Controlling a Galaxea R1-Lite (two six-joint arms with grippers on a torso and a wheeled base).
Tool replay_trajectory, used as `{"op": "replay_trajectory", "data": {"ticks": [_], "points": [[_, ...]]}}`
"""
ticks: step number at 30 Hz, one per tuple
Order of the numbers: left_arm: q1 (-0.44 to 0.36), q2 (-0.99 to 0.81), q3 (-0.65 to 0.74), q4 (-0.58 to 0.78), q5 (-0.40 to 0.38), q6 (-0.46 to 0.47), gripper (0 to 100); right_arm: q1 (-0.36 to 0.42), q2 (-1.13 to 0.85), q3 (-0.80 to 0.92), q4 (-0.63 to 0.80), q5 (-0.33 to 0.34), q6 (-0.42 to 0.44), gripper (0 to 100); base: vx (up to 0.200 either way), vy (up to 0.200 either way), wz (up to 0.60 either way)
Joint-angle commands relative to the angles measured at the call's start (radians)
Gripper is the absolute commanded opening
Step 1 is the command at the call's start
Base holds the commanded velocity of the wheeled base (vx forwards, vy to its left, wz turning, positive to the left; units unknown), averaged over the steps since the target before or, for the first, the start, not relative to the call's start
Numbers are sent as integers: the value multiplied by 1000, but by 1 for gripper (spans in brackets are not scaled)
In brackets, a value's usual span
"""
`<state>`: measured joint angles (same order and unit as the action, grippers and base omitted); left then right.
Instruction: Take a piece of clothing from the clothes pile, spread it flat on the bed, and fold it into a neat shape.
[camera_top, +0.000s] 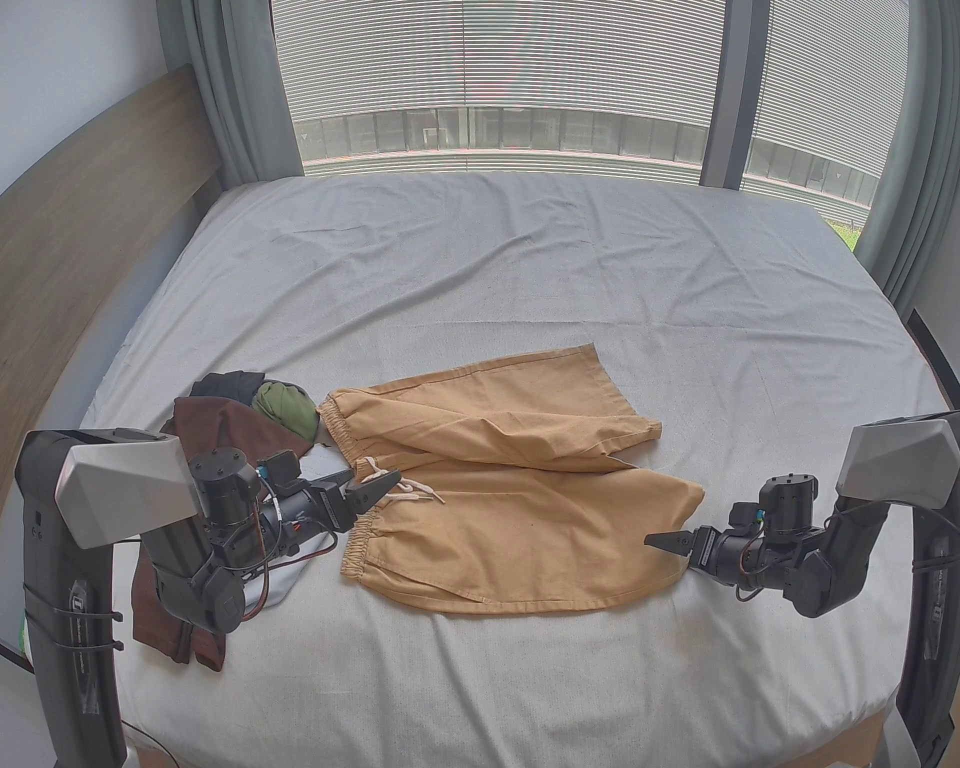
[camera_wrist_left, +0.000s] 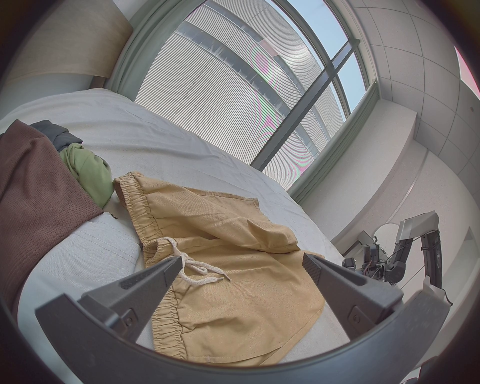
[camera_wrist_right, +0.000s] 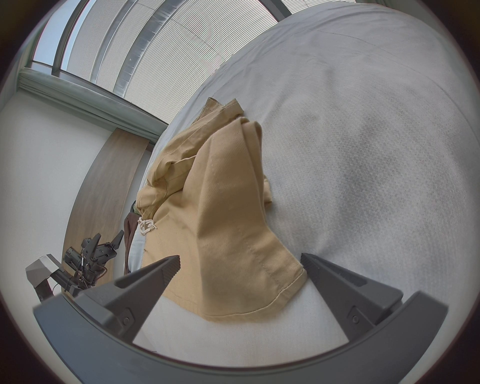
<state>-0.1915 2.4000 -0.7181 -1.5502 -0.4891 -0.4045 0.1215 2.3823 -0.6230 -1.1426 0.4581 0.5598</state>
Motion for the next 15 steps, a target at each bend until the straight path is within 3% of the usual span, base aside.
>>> {"op": "replay_trajectory", "data": {"ticks": [1, 15], "points": [[0, -1, 0, -1, 0, -1, 100, 4, -17, 29, -5, 1, -1, 100, 0, 0, 0], [0, 4, -1, -1, 0, -1, 100, -75, -227, 190, -5, 36, -38, 100, 0, 0, 0]]}}
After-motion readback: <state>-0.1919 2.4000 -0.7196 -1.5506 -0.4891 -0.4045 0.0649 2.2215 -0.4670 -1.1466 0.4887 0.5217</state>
